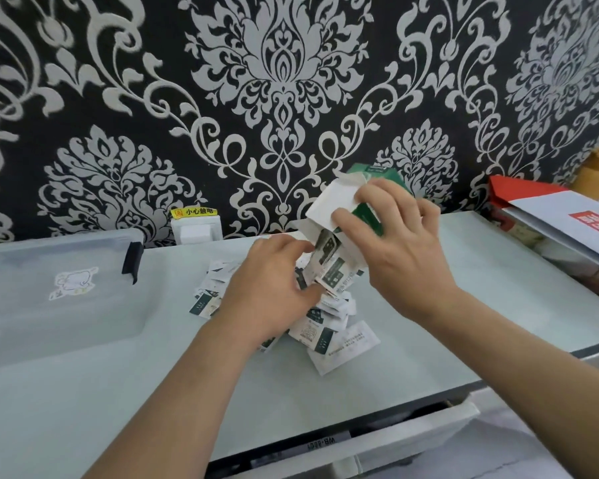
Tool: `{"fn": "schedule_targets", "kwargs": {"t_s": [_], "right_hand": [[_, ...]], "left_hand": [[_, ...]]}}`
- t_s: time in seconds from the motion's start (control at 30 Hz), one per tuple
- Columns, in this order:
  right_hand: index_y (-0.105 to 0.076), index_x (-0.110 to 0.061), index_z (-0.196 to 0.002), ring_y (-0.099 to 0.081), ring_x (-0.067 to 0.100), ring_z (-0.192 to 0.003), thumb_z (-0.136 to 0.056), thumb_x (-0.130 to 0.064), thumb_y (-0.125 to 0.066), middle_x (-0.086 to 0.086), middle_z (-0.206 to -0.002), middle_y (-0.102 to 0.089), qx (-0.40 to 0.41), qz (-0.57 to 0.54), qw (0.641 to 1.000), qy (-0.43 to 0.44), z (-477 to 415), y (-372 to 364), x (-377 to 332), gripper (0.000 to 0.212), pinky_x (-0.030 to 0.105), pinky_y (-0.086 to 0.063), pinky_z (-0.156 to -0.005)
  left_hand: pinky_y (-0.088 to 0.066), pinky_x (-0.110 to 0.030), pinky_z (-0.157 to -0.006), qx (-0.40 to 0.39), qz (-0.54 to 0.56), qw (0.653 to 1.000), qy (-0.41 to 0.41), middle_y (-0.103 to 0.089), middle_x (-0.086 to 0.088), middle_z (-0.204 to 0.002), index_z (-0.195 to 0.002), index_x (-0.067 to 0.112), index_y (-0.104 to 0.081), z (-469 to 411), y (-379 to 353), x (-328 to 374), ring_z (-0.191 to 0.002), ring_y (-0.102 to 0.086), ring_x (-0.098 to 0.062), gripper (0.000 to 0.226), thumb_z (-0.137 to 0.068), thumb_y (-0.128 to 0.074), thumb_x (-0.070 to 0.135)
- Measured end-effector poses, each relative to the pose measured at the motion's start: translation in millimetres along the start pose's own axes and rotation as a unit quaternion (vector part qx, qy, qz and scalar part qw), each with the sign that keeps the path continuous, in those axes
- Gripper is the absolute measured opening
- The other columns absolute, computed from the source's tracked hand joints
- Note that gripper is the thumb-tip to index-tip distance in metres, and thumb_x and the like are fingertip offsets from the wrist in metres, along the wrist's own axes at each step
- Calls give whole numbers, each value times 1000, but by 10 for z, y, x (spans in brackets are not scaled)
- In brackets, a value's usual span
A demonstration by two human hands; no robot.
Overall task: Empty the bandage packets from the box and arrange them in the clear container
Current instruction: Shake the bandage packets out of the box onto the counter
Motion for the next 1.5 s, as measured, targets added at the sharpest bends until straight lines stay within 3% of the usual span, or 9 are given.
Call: {"fn": "schedule_targets", "kwargs": {"t_s": [0.27, 0.53, 0.67, 0.9, 1.03, 1.13, 1.2, 1.37, 1.5], "right_hand": [[-46, -25, -121, -32, 29, -131, -79, -3, -29, 8, -131, -35, -25, 47, 997, 63, -157, 68, 26, 51, 48, -30, -91], [-44, -24, -122, -29, 30, -132, -66, 7, -63, 9, -132, -34, -50, 64, 997, 14, -173, 95, 172, 66, 50, -33, -91], [-46, -23, -121, -31, 30, -131, -63, 11, -65, 10, -132, -35, -57, 91, 994, 8, -106, 79, 359, 70, 49, -33, -89], [-51, -21, -121, -39, 33, -129, -69, 5, -42, 13, -130, -40, -65, 129, 988, 50, 14, 11, 481, 59, 48, -31, -88], [-50, -22, -122, -39, 33, -129, -71, 3, -44, 13, -130, -44, -53, 137, 988, 48, 55, 1, 477, 57, 47, -31, -89], [-50, -23, -121, -39, 32, -128, -79, 1, -29, 12, -129, -42, -43, 139, 987, 61, 108, -12, 468, 54, 47, -32, -89], [-50, -23, -122, -39, 32, -128, -79, 1, -29, 11, -129, -41, -43, 142, 987, 56, 132, -23, 498, 53, 47, -32, -89], [-50, -23, -122, -38, 32, -129, -79, -1, -32, 11, -130, -41, -36, 145, 987, 53, 175, -31, 521, 51, 47, -32, -90], [-48, -23, -122, -35, 31, -130, -77, -1, -37, 11, -130, -38, -24, 116, 993, 27, 173, -21, 552, 52, 47, -33, -90]], "left_hand": [[-41, -34, -98, -31, -11, 999, 16, -49, 10, -133, -136, 28, -44, 48, 10, -89, -126, -37, -14, 64, -80, -65, 53], [-34, -31, -99, 35, 3, 999, -4, -51, 1, -136, -135, 14, -48, 97, -1, 26, -125, -39, -18, 40, -95, -41, 10], [-29, -25, -106, 80, 49, 995, -43, -45, 4, -142, -138, 18, -48, 98, 88, 115, -130, -35, -11, 41, -99, -36, 17], [4, -51, -119, -183, -145, 969, -85, 5, 4, -162, -148, 47, -17, 202, -257, 158, -148, 7, -19, 57, -95, -31, 62], [10, -52, -117, -202, -168, 962, -73, -9, 2, -162, -145, 42, -30, 190, -281, 155, -148, 1, -17, 56, -94, -35, 63], [1, -42, -117, -97, -139, 980, -99, -42, 7, -142, -125, 31, -52, 156, -224, 251, -139, -25, -14, 43, -93, -44, 57], [-5, -36, -117, -51, -121, 985, -115, -47, 10, -131, -119, 29, -48, 152, -208, 339, -131, -33, -11, 41, -91, -44, 59], [11, -48, -118, -189, -205, 954, -105, 11, 4, -162, -152, 37, 3, 267, -442, 355, -148, 15, -15, 77, -89, -23, 73], [14, -51, -116, -194, -246, 945, -91, 18, 3, -161, -151, 40, 9, 253, -505, 260, -146, 22, -16, 69, -94, -18, 67]]}}
Point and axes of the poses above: each hand's wrist, its own z-axis away from the middle knuckle, its own y-axis out of the back of the hand, x = y × z, the point moved 2 cm from there along -z, towards the middle knuckle
